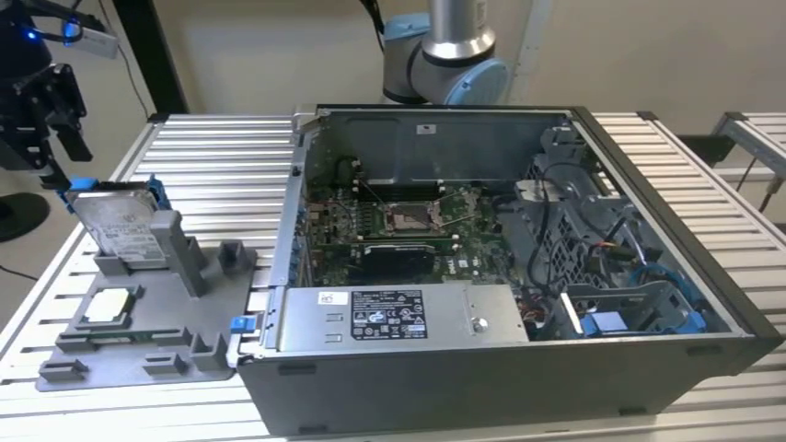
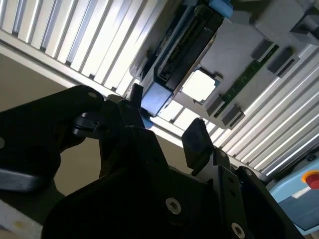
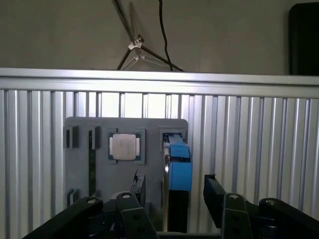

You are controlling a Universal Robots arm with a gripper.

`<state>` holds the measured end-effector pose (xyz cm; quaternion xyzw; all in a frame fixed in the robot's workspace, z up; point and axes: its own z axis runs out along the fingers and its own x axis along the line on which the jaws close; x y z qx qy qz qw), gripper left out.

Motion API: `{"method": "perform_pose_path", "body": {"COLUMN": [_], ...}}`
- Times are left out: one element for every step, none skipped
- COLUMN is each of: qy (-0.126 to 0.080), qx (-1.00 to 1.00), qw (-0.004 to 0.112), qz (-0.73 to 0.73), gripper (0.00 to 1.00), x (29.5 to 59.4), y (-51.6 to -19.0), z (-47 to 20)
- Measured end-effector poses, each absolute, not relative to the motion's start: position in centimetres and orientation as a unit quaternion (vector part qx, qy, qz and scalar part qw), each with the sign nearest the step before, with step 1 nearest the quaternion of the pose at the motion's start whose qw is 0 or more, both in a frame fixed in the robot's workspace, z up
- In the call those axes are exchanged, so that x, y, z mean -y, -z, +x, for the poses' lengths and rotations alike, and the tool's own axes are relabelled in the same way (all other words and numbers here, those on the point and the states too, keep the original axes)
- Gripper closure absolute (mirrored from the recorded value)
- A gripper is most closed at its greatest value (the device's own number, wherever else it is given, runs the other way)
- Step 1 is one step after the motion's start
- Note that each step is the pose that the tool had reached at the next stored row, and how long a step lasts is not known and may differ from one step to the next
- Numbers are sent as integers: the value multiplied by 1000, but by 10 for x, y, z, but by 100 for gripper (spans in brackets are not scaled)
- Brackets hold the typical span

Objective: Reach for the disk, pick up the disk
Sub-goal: 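Pick up the disk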

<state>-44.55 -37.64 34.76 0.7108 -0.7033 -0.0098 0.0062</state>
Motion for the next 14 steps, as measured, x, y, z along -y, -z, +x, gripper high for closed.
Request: {"method": "perform_pose_path", "body": {"qy": [10, 10, 10, 10, 10, 10, 10, 10, 10, 10, 10, 10, 10, 10], "qx": [703, 703, 703, 703, 703, 703, 703, 703, 703, 703, 703, 703, 703, 703], "qw": [6, 6, 6, 6, 6, 6, 6, 6, 6, 6, 6, 6, 6, 6], "qz": [711, 711, 711, 711, 711, 711, 711, 711, 711, 711, 711, 711, 711, 711], "gripper": [0, 0, 0, 0, 0, 0, 0, 0, 0, 0, 0, 0, 0, 0], "x": [376, 376, 376, 376, 376, 376, 376, 376, 376, 376, 376, 376, 376, 376], "y": [-346, -344, -342, -340, -338, -337, -335, -333, -331, -329, -327, -326, -324, -322], "z": [-446, -445, -445, -445, -445, -445, -445, -445, -444, -444, -444, -444, -444, -443]}}
